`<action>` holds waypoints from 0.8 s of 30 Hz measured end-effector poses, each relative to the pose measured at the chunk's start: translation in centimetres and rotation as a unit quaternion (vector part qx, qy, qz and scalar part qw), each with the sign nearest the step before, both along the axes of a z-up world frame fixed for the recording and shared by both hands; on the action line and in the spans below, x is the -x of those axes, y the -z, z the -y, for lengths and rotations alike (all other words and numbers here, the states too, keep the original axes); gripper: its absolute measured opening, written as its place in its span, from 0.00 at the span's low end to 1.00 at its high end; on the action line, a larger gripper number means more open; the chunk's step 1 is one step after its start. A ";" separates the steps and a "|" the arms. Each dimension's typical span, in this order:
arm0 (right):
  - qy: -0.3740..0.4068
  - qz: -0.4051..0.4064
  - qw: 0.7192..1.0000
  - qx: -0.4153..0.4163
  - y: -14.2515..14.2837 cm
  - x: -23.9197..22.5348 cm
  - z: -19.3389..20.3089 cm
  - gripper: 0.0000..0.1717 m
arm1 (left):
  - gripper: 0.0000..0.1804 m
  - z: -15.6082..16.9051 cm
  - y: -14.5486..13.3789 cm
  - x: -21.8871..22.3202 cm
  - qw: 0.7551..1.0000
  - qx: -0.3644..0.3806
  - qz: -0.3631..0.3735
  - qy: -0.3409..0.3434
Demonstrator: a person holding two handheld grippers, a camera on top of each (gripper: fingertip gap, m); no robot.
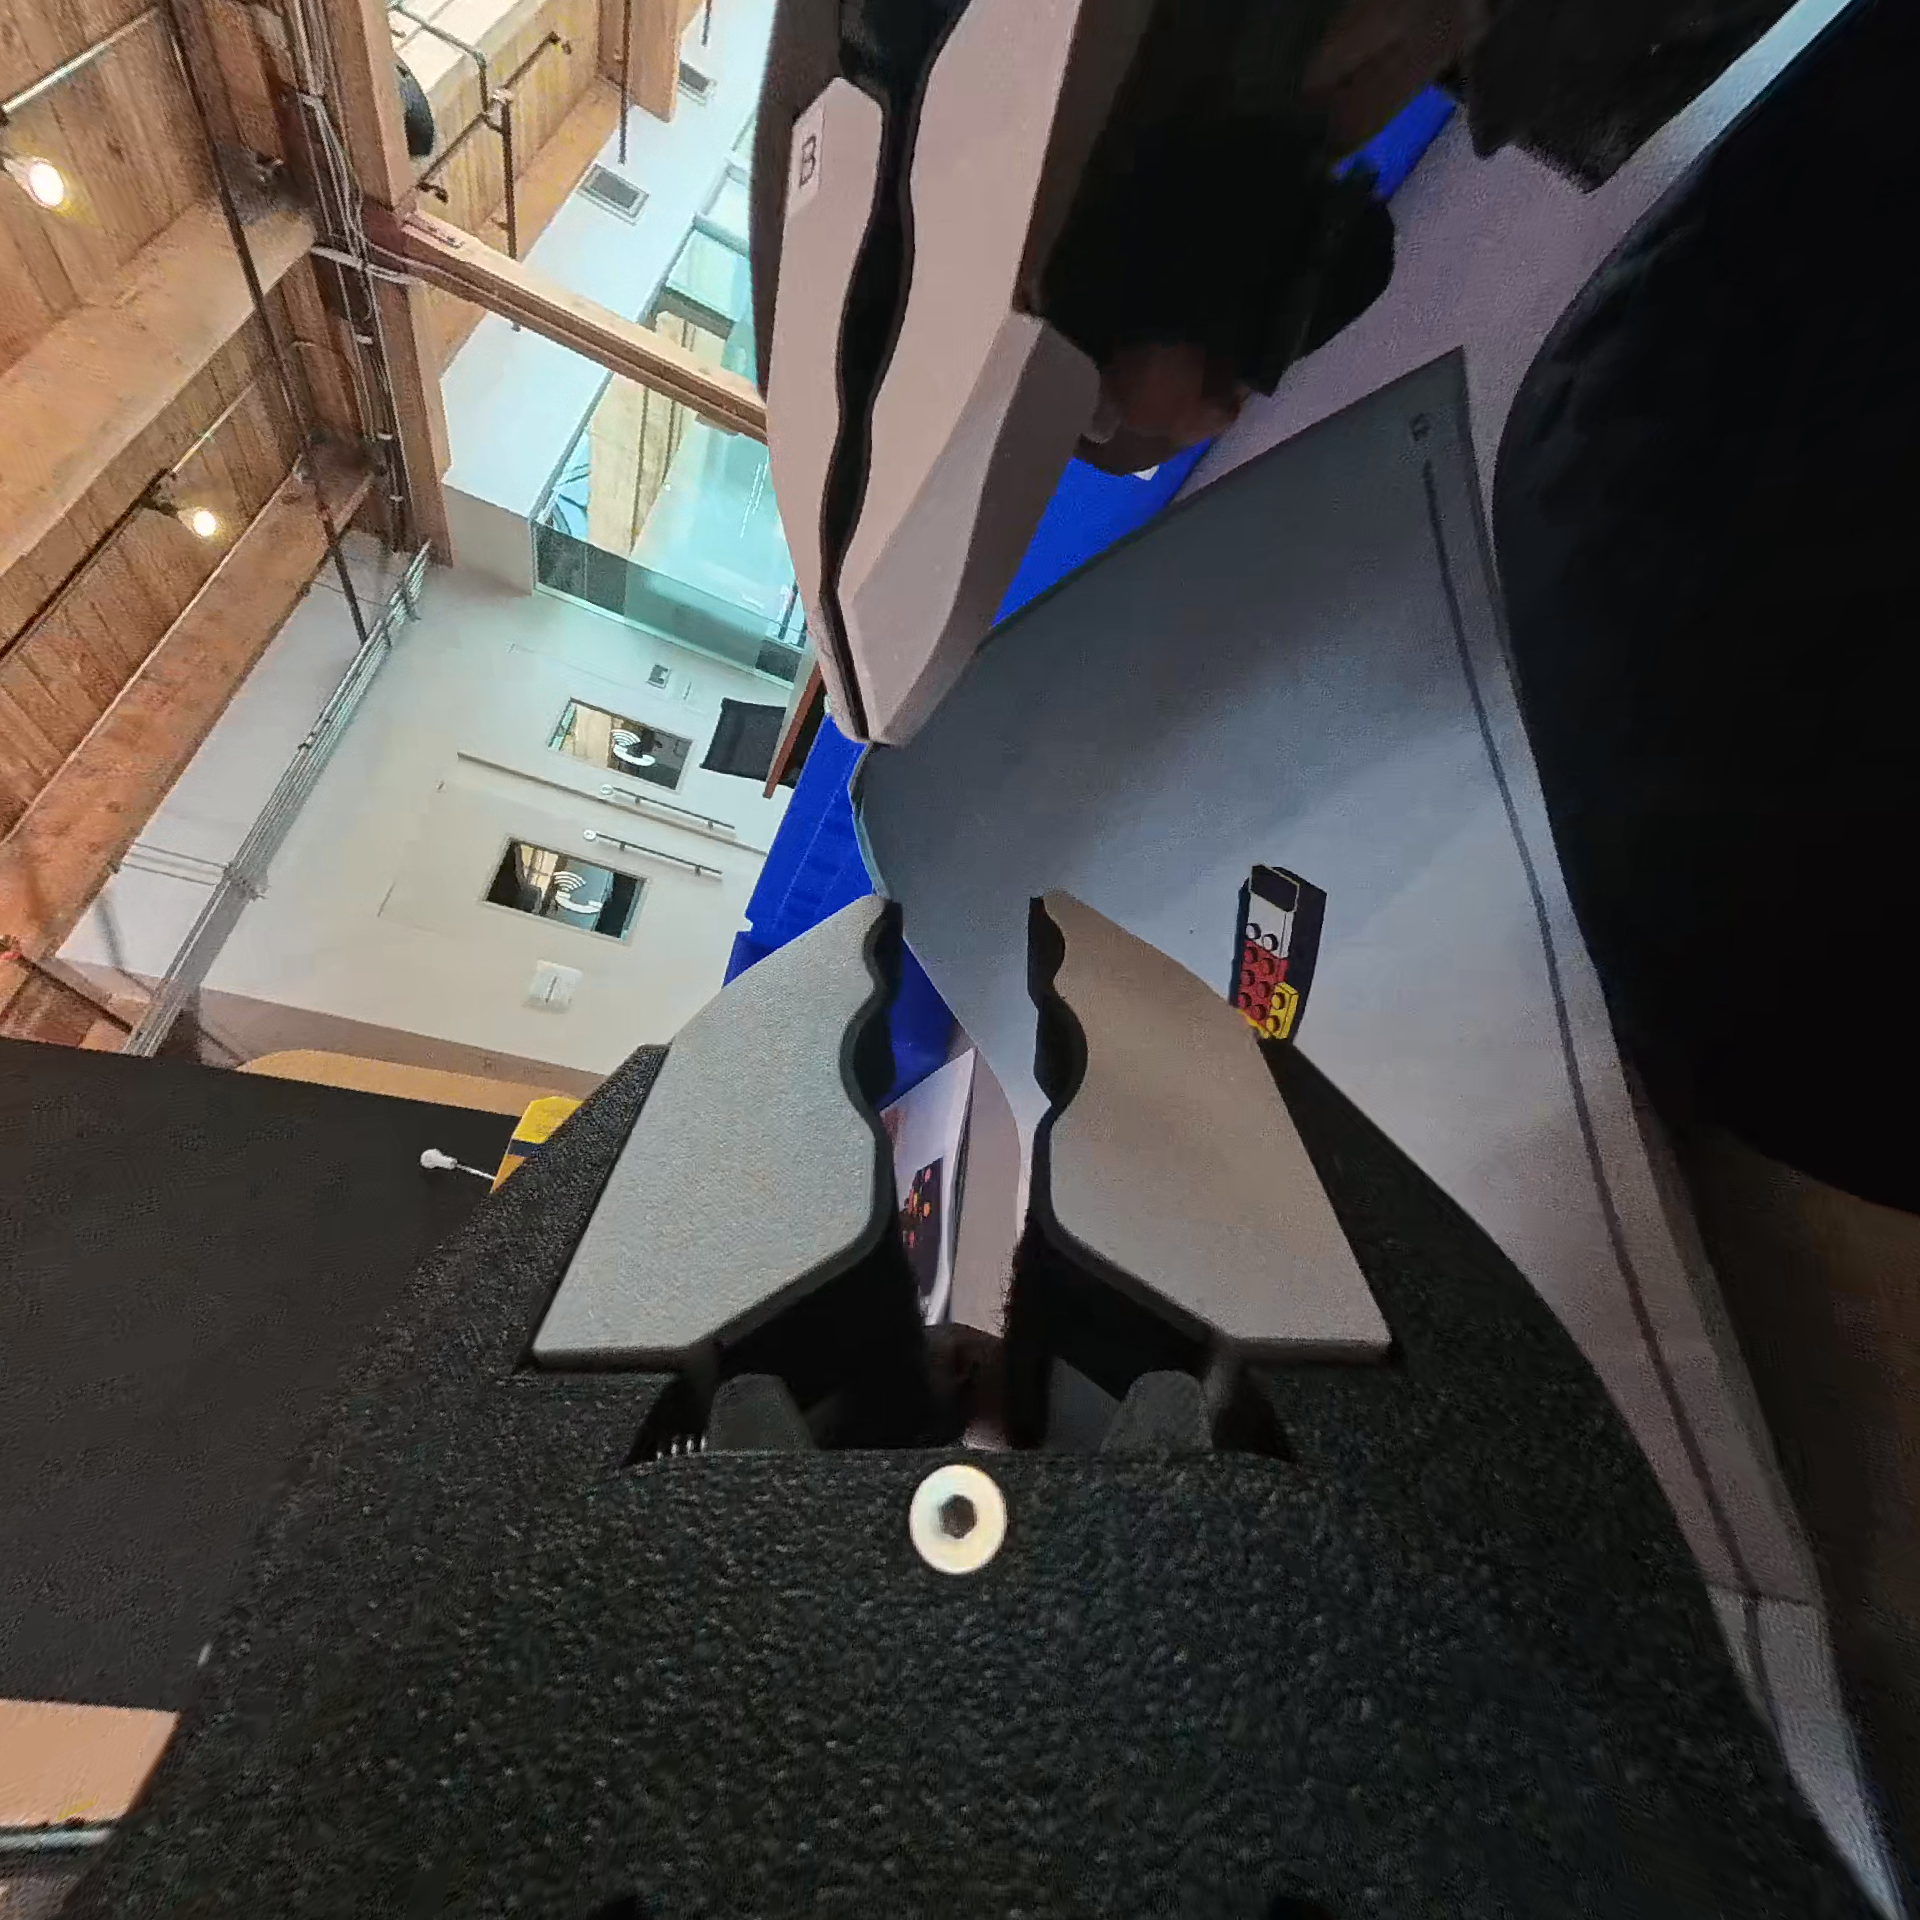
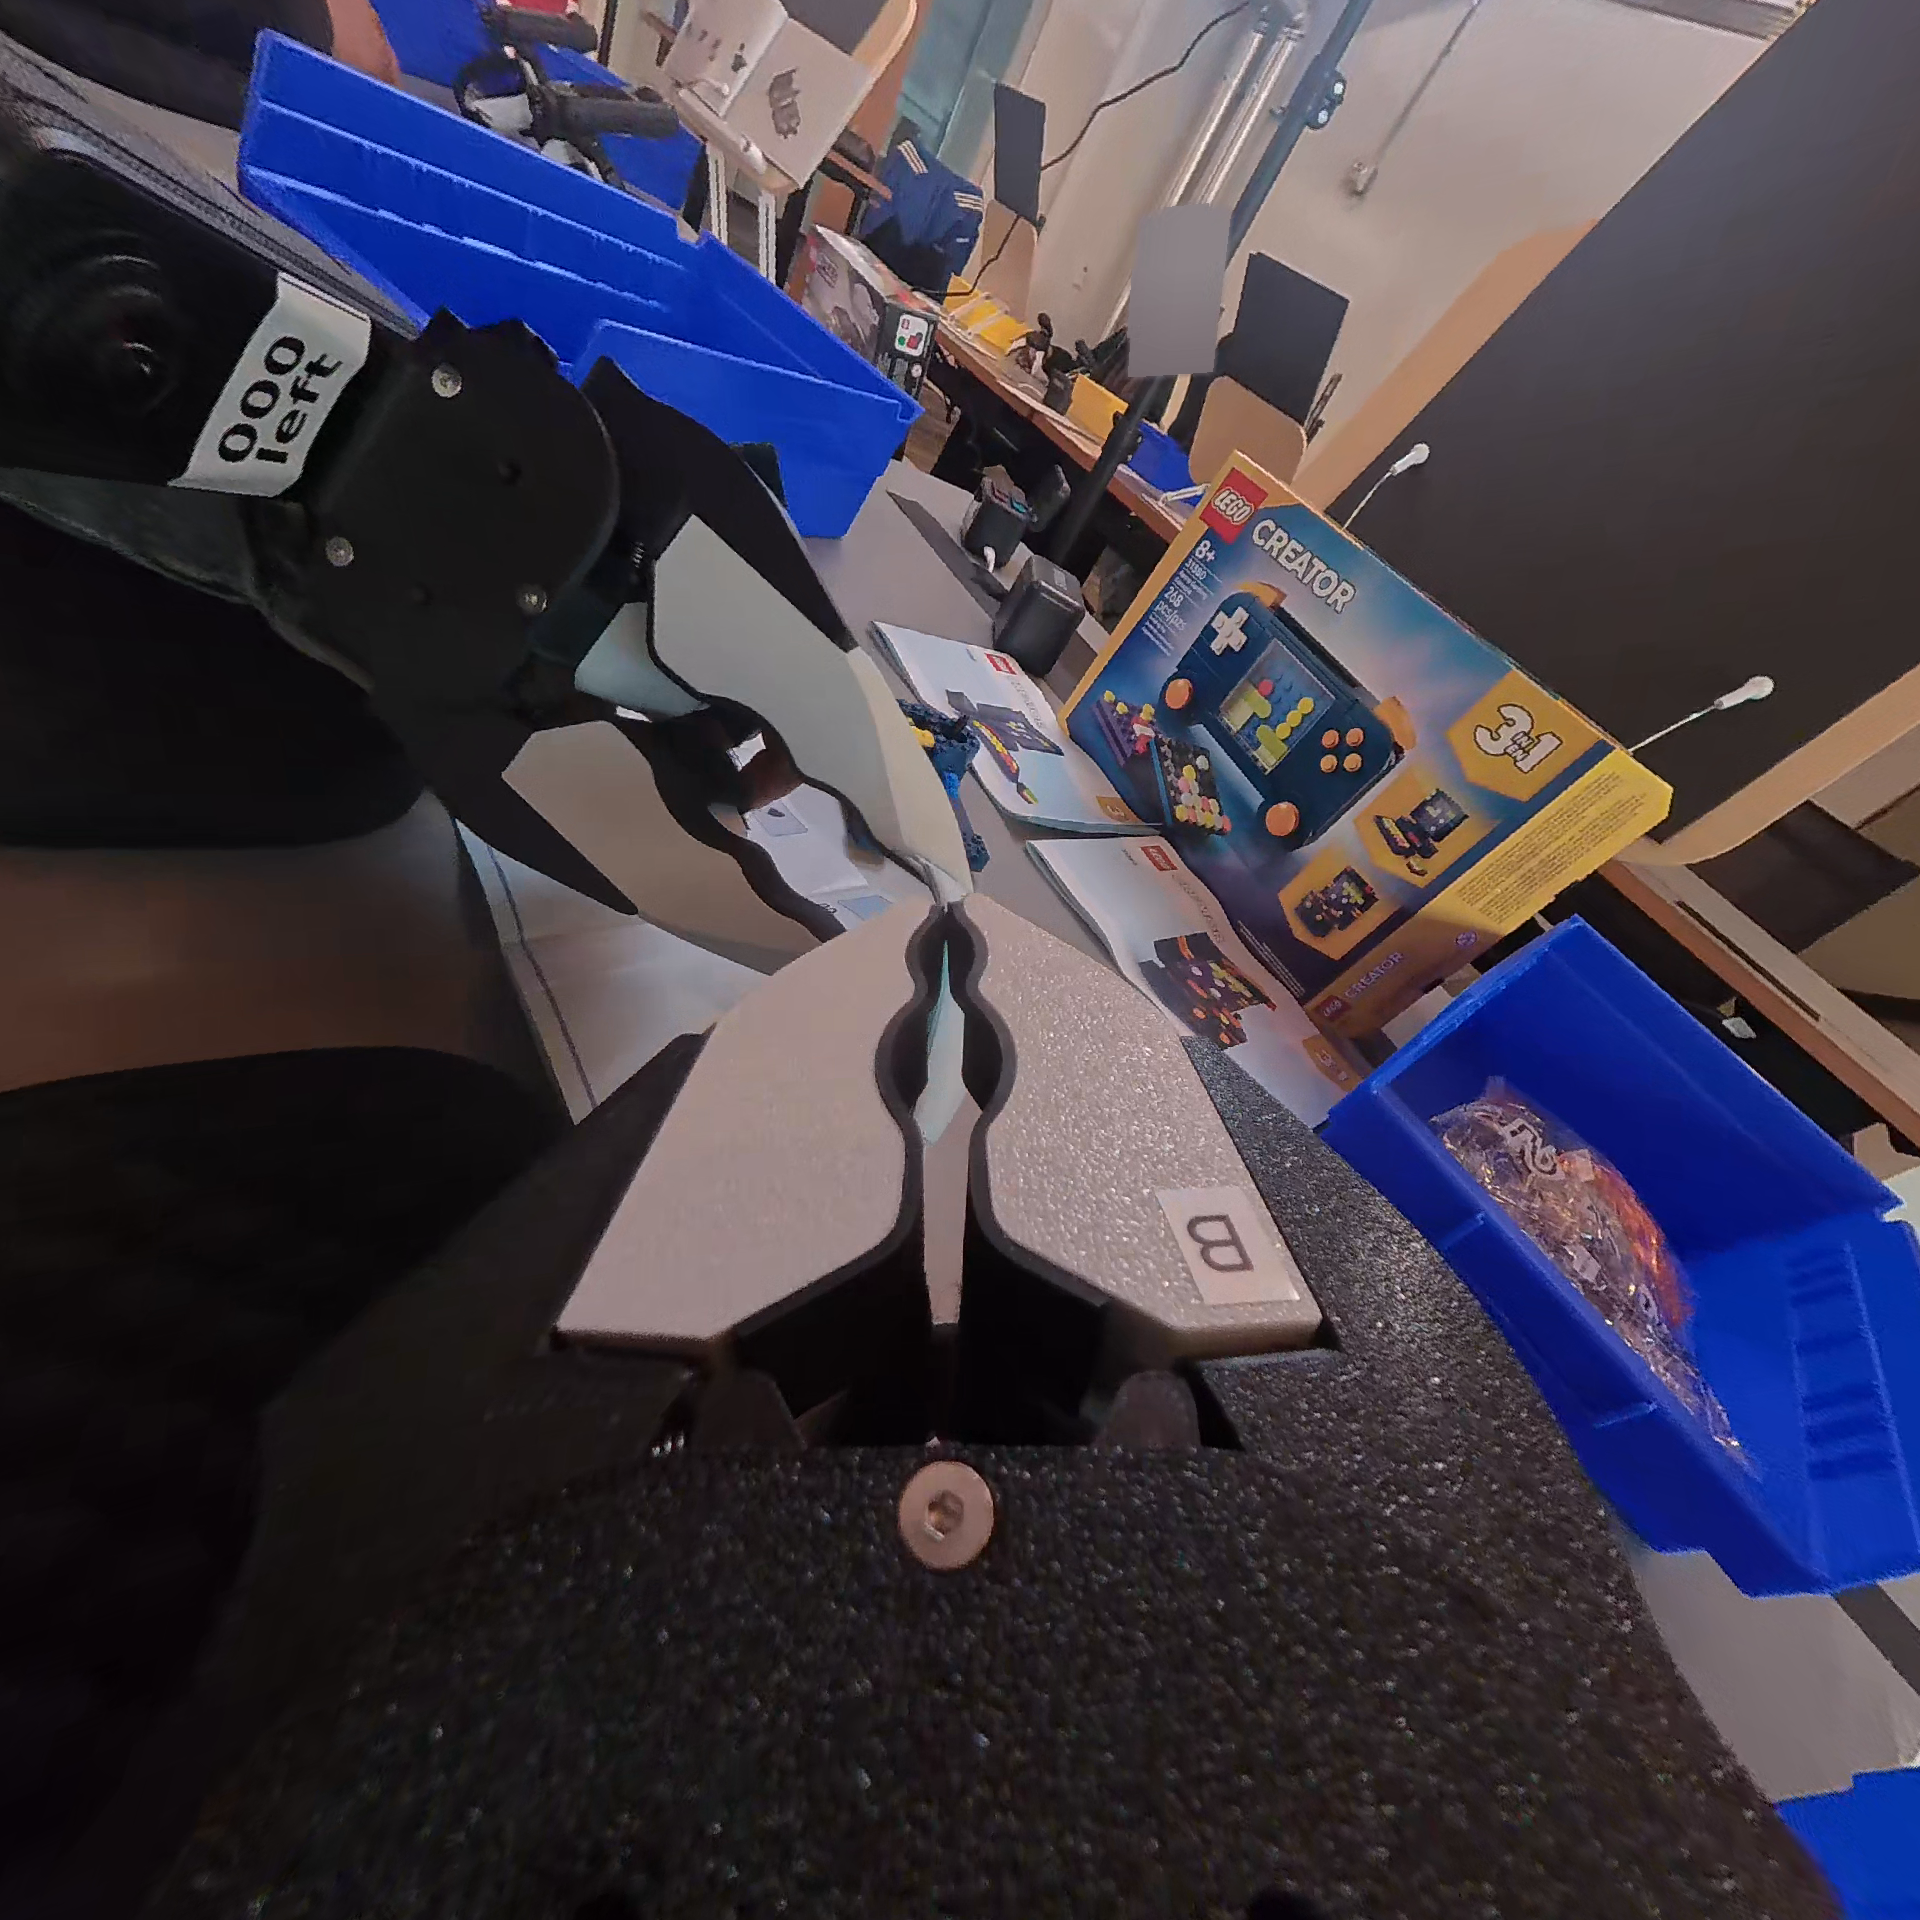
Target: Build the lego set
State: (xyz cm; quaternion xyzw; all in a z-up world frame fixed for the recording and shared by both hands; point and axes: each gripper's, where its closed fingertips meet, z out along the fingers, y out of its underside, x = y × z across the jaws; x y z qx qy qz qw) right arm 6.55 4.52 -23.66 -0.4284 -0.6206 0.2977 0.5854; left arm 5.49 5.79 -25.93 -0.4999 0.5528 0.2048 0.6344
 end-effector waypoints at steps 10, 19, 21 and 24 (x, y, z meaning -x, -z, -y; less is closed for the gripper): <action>0.004 -0.003 1.000 0.006 0.0 -0.1 -0.2 0.00 | 0.06 -0.1 -0.3 0.1 1.000 -0.003 0.005 -0.005; 0.006 -0.003 1.000 0.008 0.0 0.0 -0.2 0.00 | 0.06 -0.2 -0.8 0.1 1.000 -0.020 0.010 -0.017; 0.005 -0.005 1.000 0.008 0.0 0.0 -0.2 0.00 | 0.09 -0.7 -1.2 0.6 0.999 -0.020 0.030 -0.032; 0.002 -0.008 1.000 0.009 -0.1 0.0 0.0 0.00 | 0.11 -0.9 -1.0 0.6 0.999 0.000 0.044 -0.026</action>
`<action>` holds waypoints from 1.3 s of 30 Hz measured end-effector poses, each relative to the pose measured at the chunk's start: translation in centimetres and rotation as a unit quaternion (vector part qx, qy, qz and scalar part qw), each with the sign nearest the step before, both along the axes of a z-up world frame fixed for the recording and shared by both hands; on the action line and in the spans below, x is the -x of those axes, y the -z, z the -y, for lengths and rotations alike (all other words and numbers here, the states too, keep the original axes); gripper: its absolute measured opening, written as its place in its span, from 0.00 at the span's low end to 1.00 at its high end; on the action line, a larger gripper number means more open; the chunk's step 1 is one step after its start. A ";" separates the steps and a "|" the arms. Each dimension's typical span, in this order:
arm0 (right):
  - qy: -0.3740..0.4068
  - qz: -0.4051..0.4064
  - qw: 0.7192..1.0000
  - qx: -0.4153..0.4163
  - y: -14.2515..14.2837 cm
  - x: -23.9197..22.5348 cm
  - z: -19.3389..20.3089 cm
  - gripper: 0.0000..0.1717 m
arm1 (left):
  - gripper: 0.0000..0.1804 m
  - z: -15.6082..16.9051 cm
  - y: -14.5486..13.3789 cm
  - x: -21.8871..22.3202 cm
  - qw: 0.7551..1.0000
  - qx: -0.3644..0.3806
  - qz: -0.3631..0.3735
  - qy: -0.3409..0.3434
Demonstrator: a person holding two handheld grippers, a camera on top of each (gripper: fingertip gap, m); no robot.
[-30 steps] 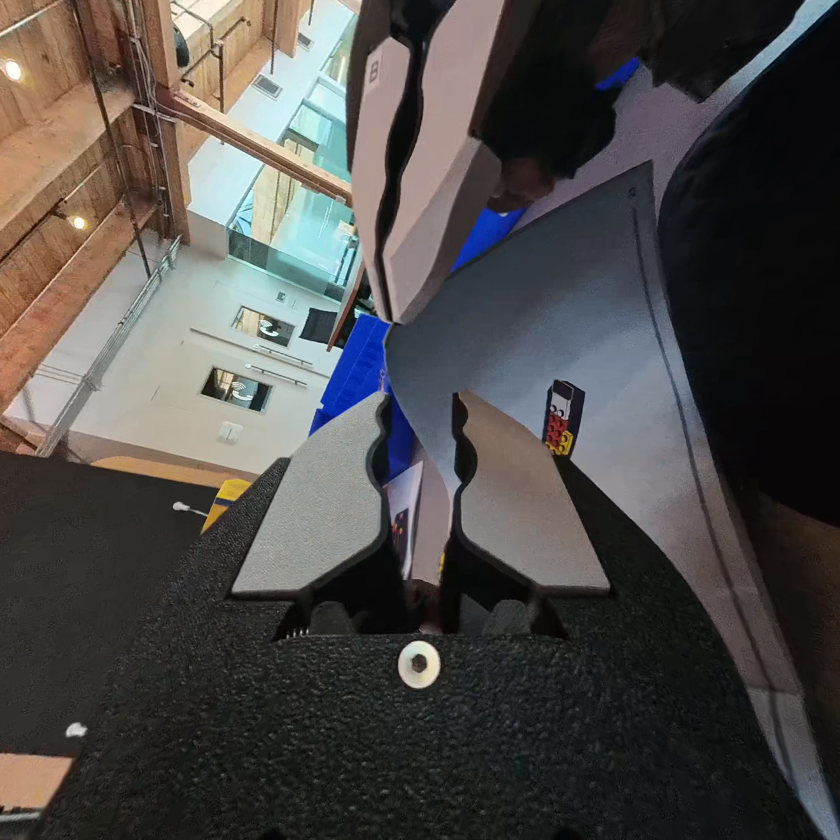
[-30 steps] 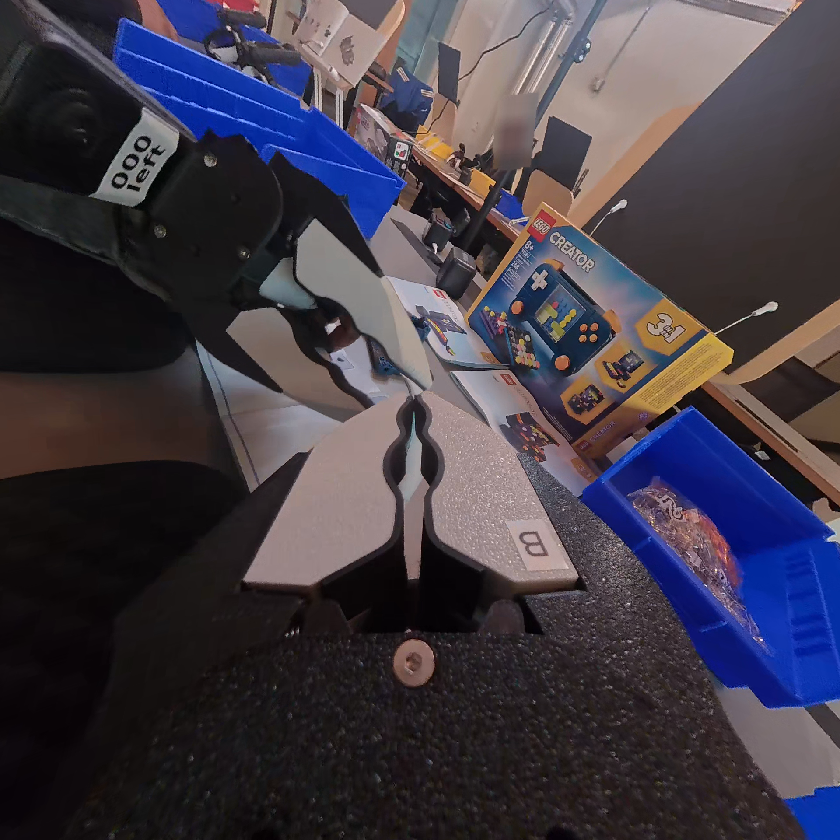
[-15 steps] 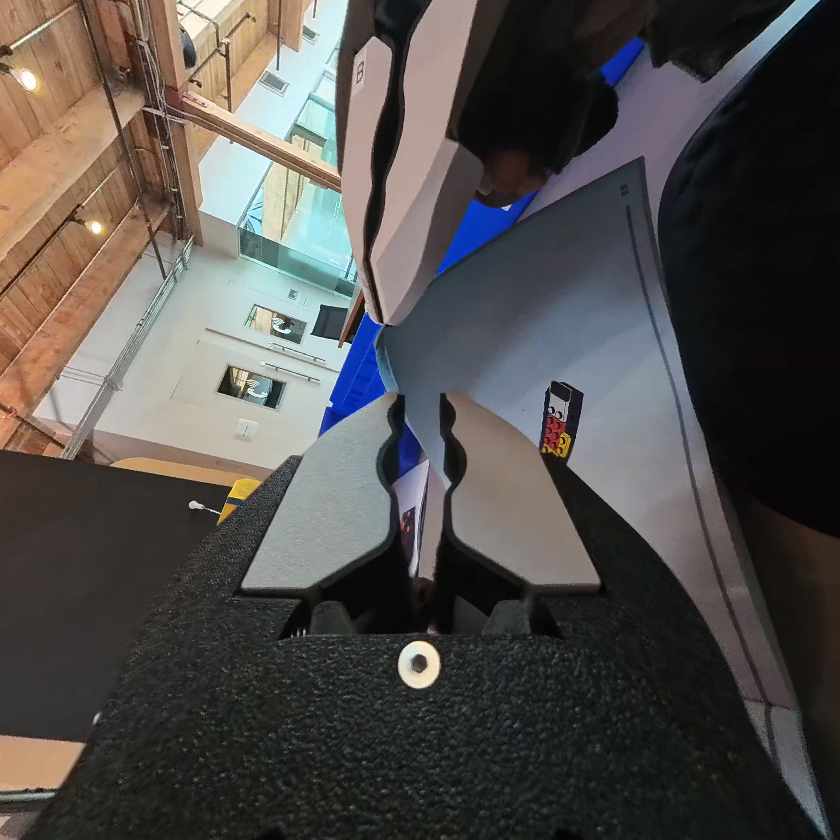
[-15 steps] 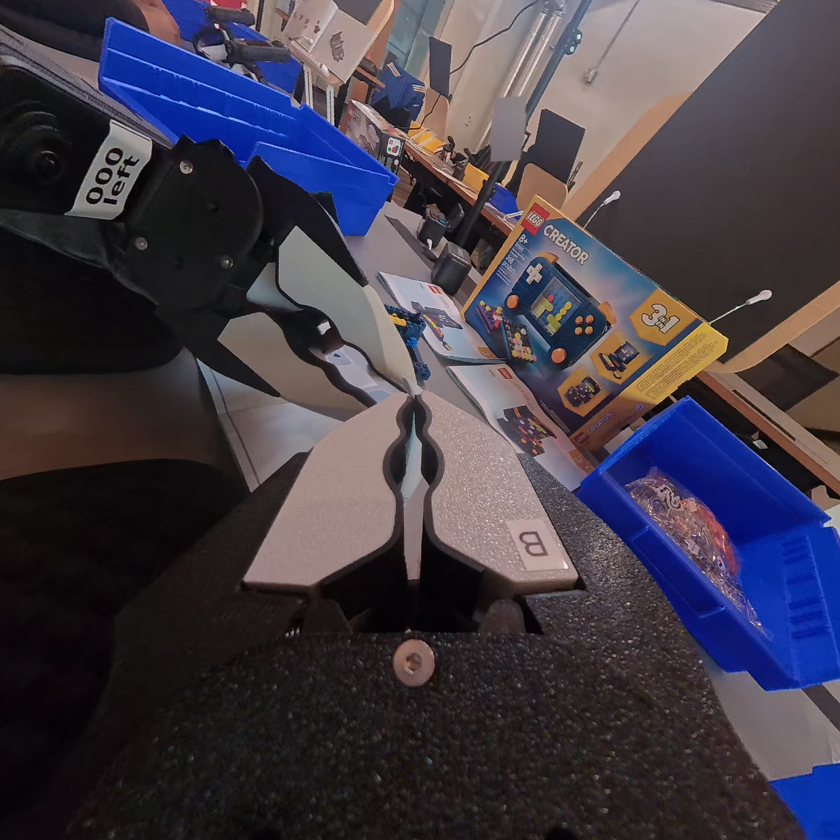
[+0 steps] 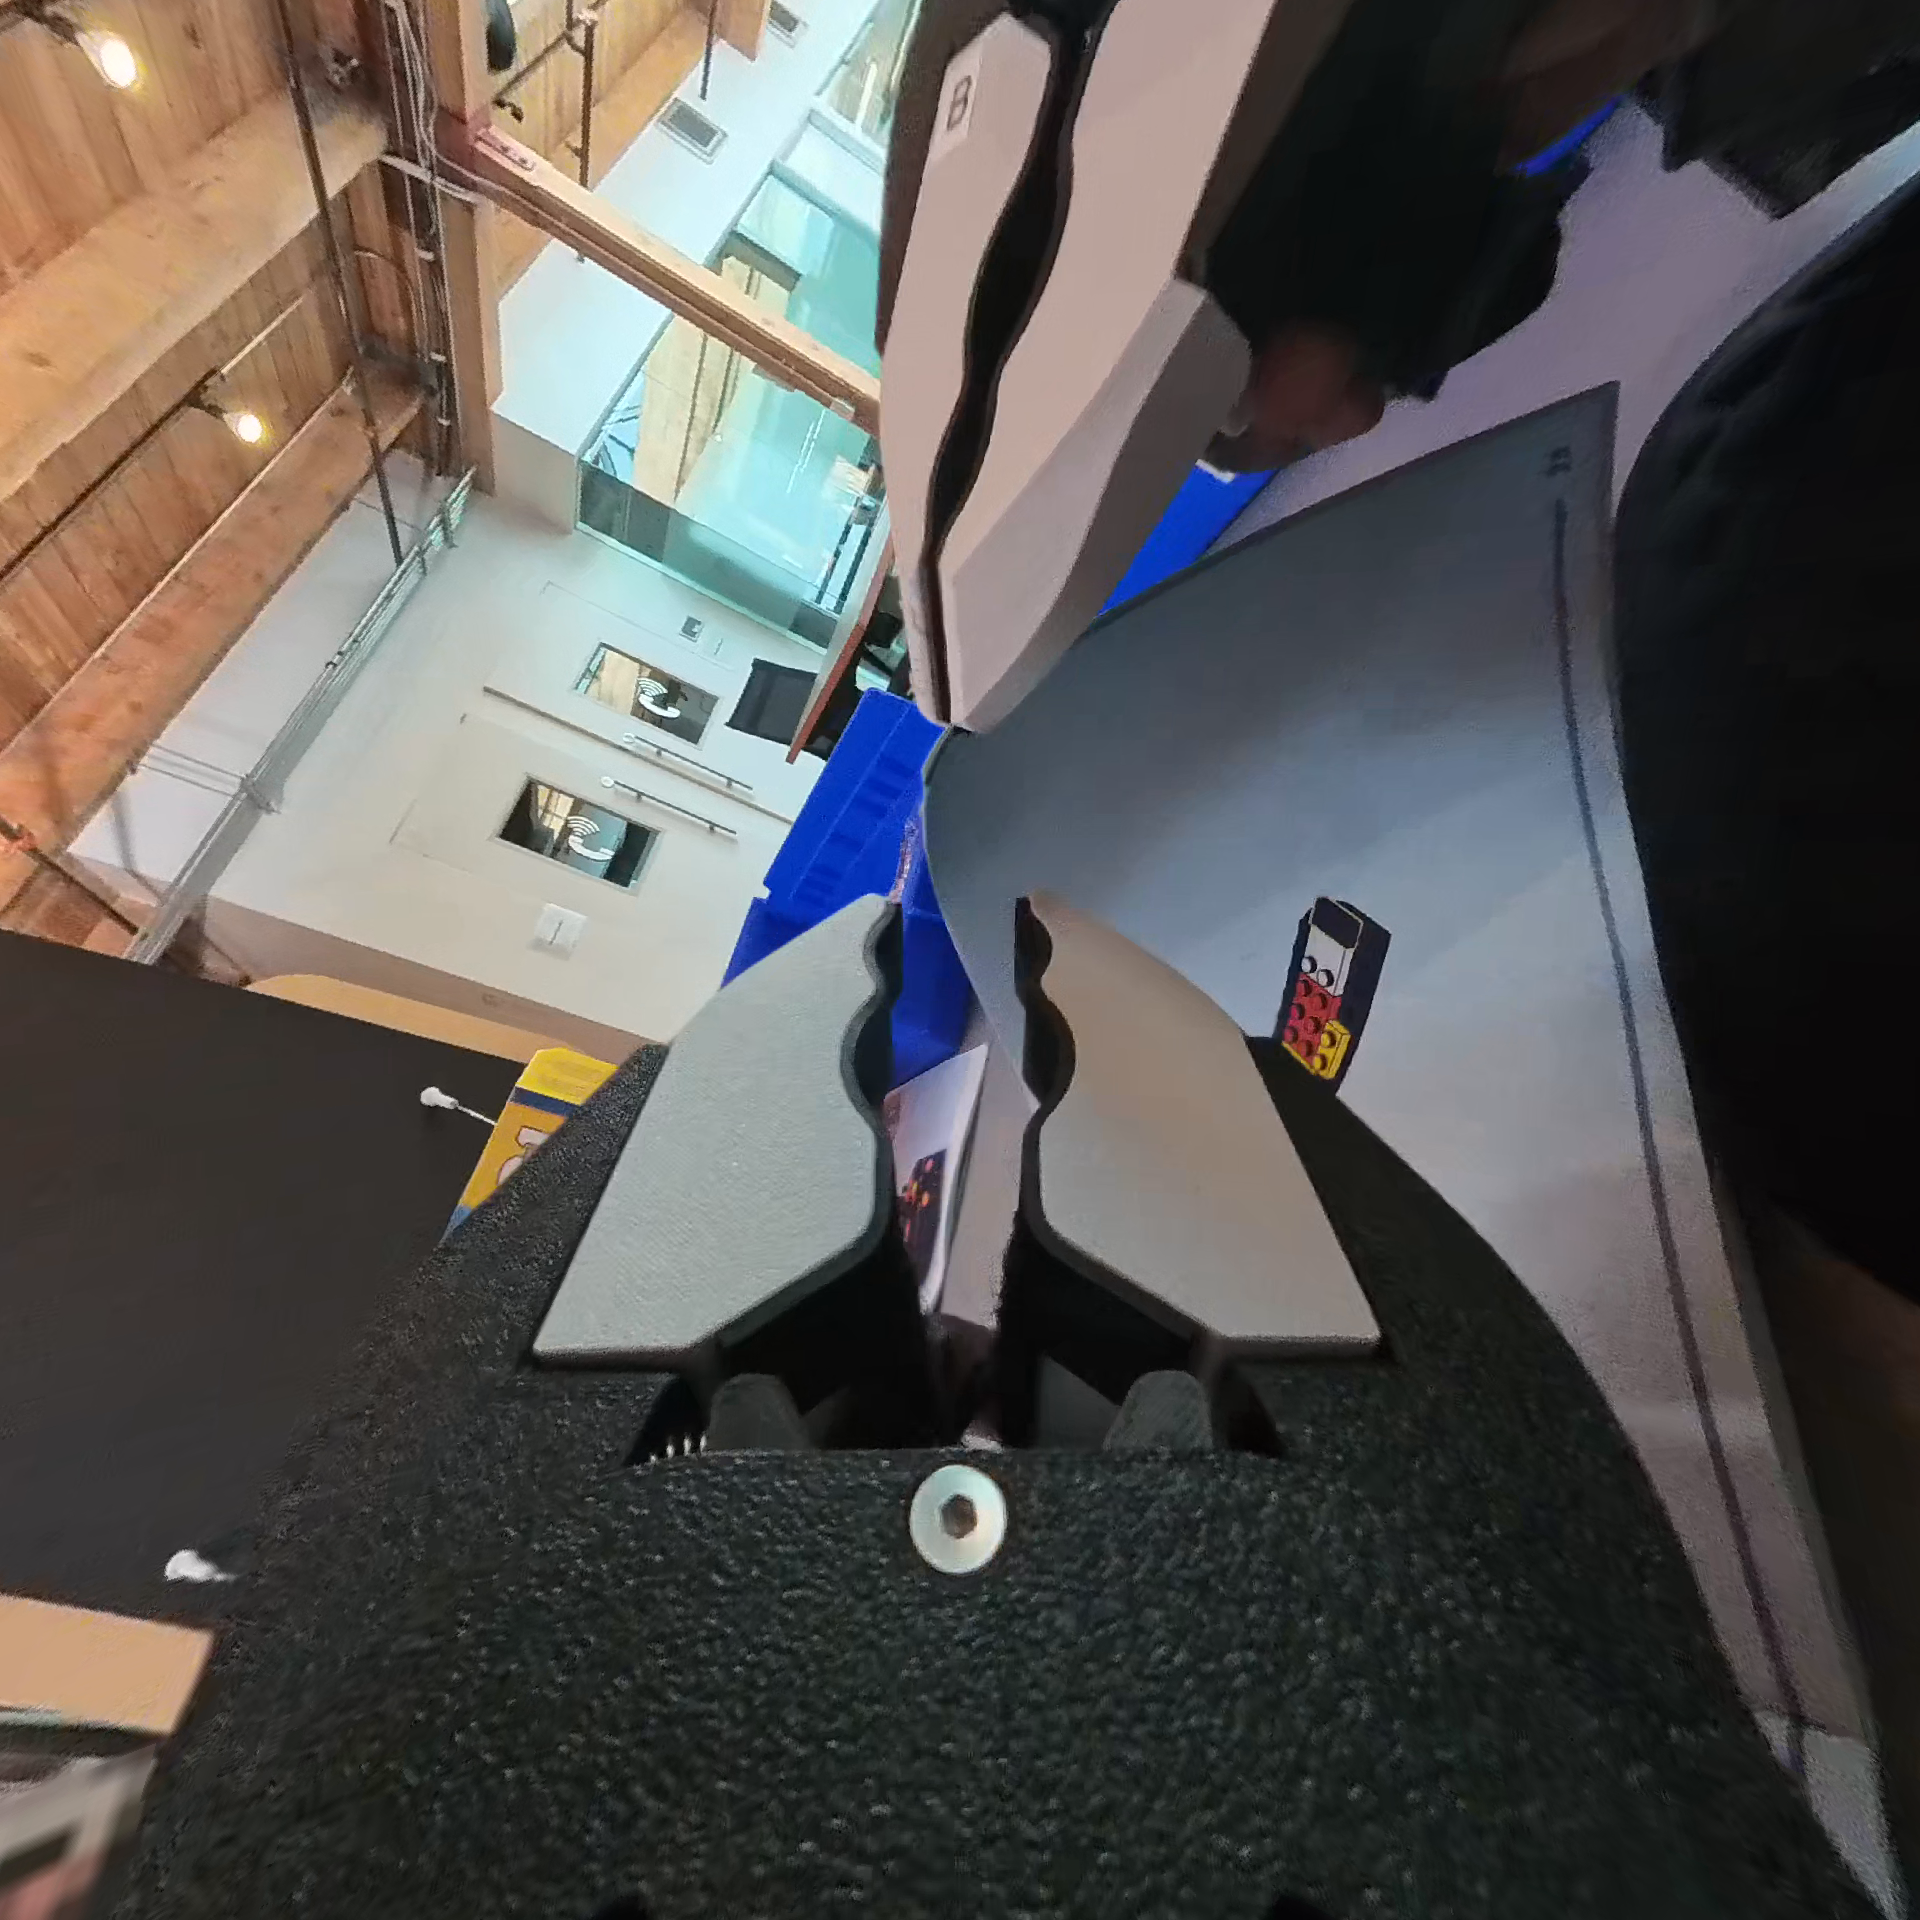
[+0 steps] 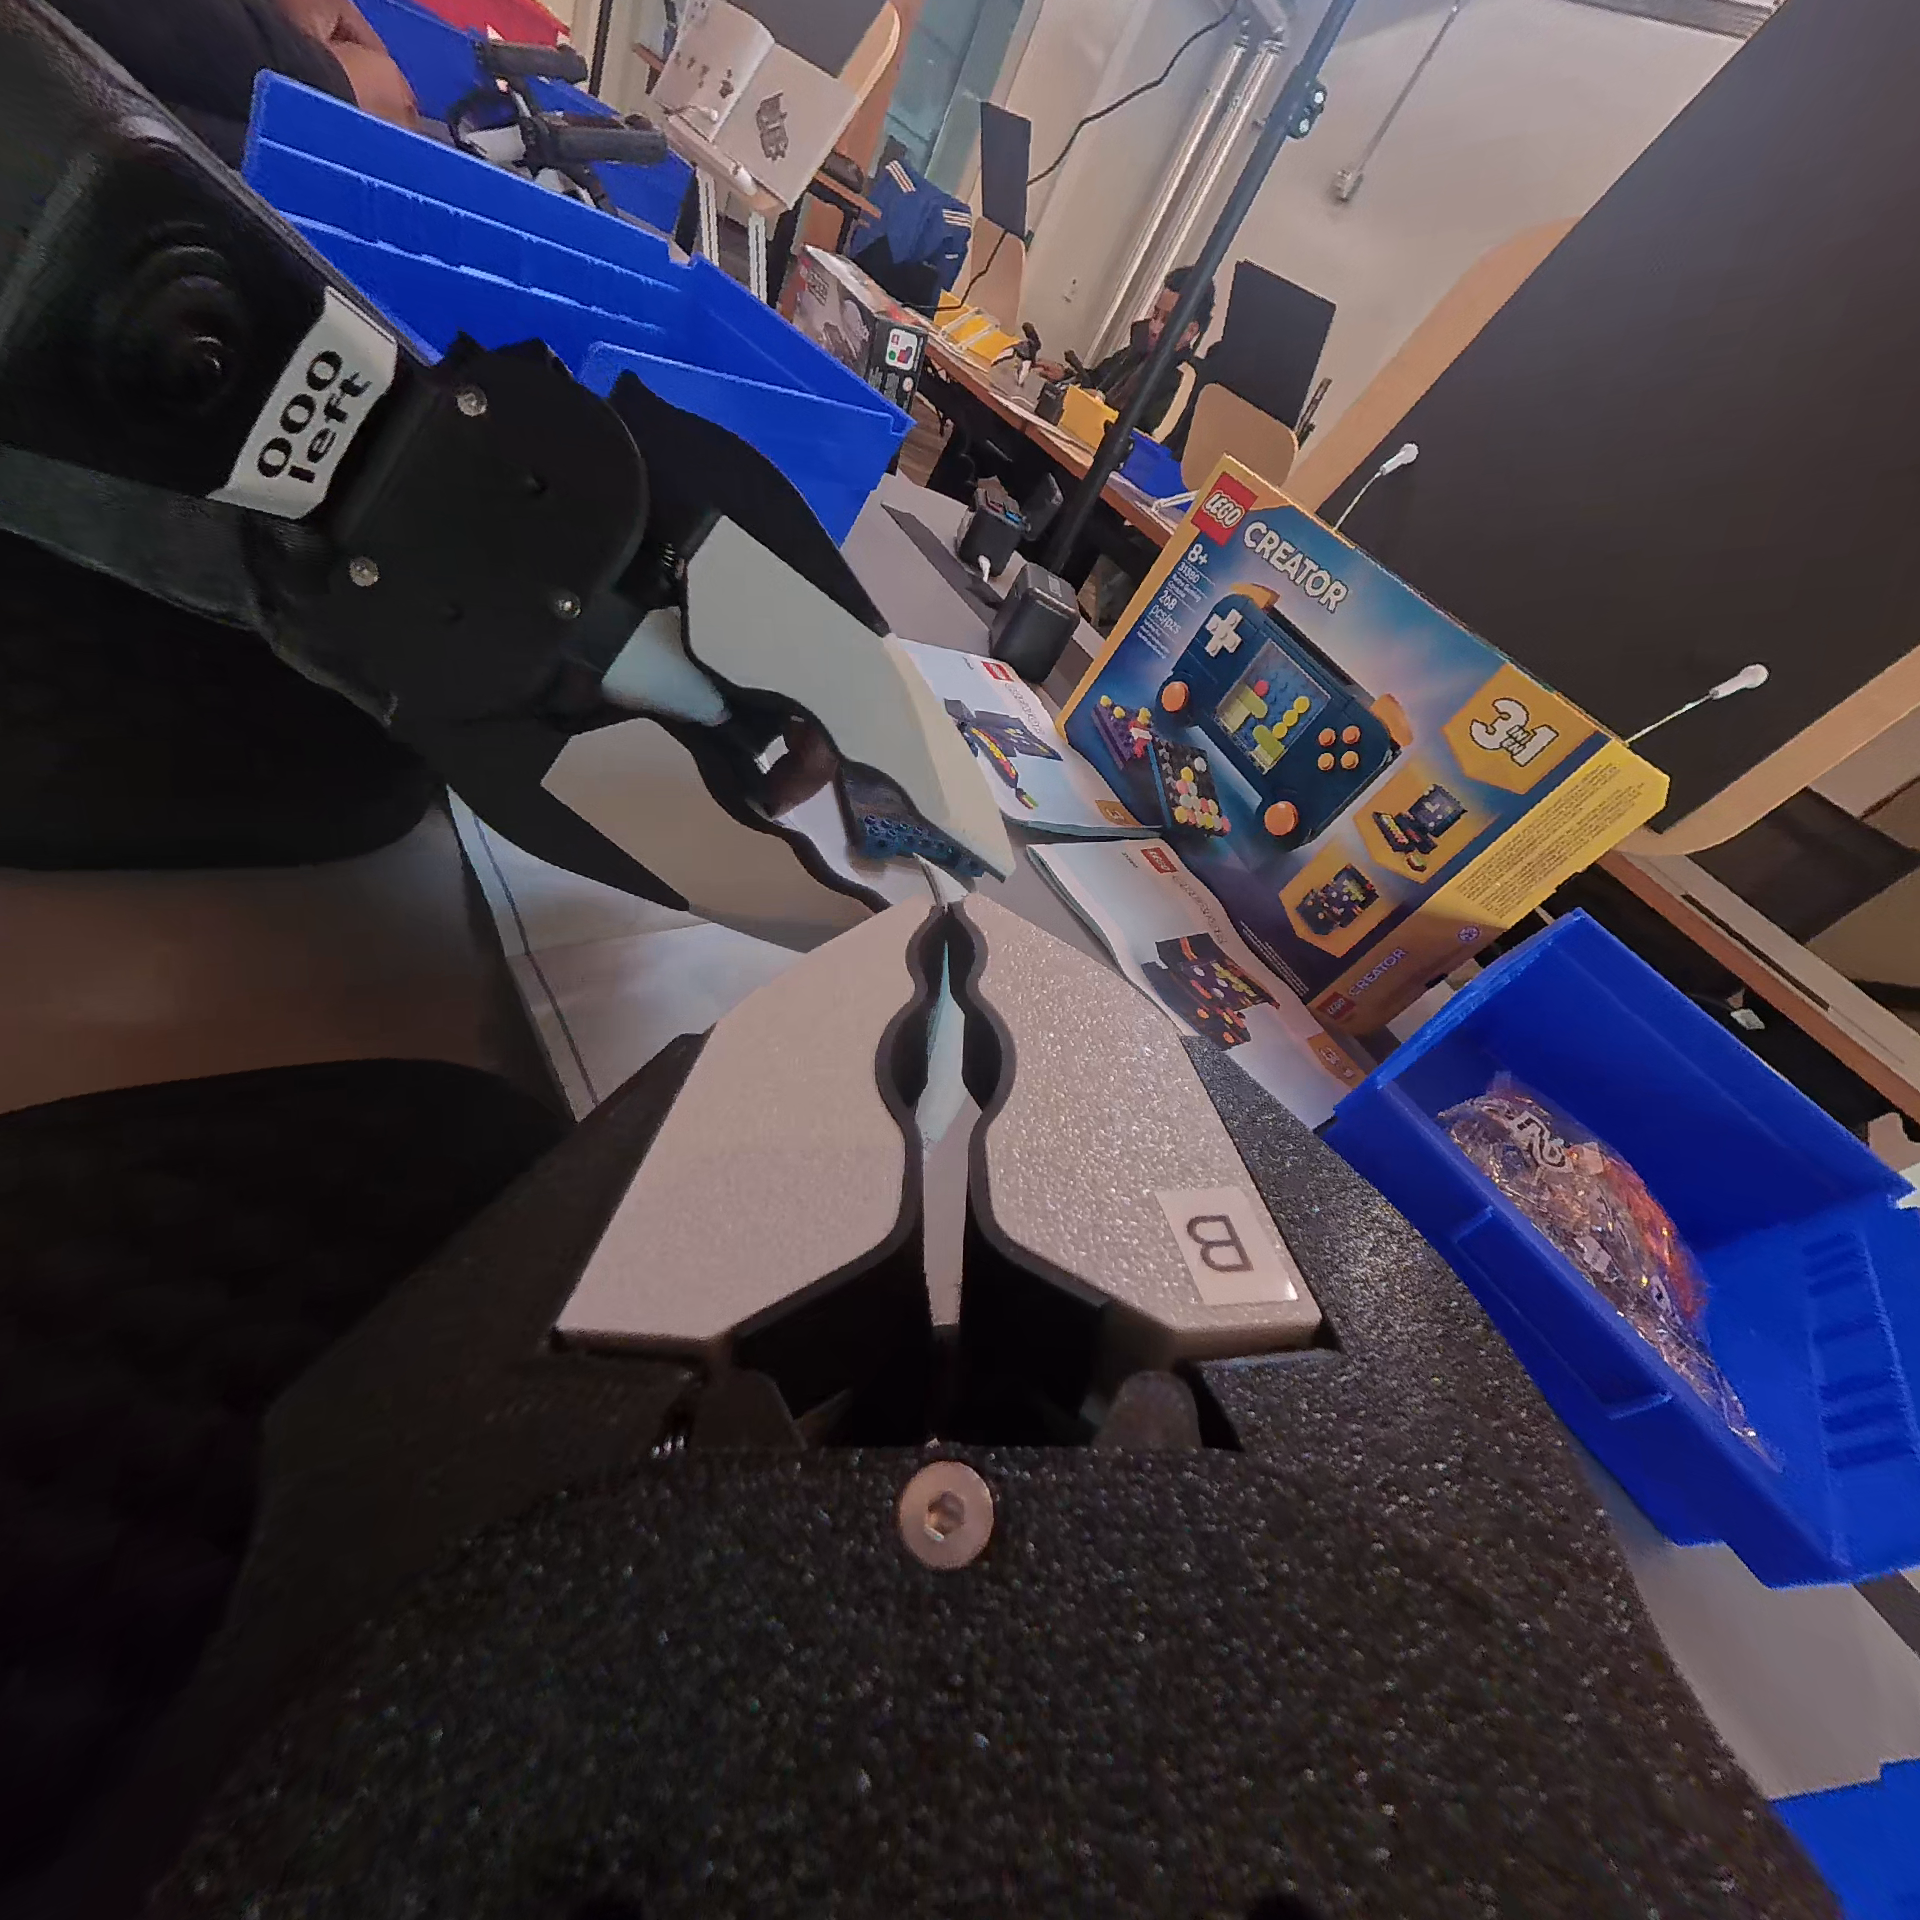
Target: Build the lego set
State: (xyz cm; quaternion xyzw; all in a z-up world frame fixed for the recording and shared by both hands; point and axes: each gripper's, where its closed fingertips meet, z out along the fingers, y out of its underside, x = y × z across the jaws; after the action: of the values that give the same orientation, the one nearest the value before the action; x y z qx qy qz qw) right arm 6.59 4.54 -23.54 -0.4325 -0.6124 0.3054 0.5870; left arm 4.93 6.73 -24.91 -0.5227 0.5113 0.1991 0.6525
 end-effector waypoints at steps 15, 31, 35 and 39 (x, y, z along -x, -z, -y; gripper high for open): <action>0.004 -0.003 1.000 0.002 -0.1 -0.1 -0.1 0.00 | 0.08 0.1 0.7 -0.2 0.999 -0.015 -0.037 -0.003; -0.001 0.015 0.999 0.038 1.1 -0.3 -0.5 0.19 | 0.00 0.5 0.3 -0.5 0.999 -0.006 -0.028 0.016; 0.059 0.065 0.996 -0.020 2.7 -1.1 -2.8 0.20 | 0.00 0.5 1.3 -0.7 0.999 0.012 -0.040 0.024; 0.145 0.132 0.978 0.076 5.5 -3.1 -6.9 0.26 | 0.00 0.3 3.6 -0.5 0.995 0.072 -0.064 0.015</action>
State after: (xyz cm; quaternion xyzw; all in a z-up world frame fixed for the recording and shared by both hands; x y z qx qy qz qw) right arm 9.70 11.43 -29.06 -0.5963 -0.5903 0.2028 0.5047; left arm 5.43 6.46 -28.56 -0.5467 0.5724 0.1851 0.5823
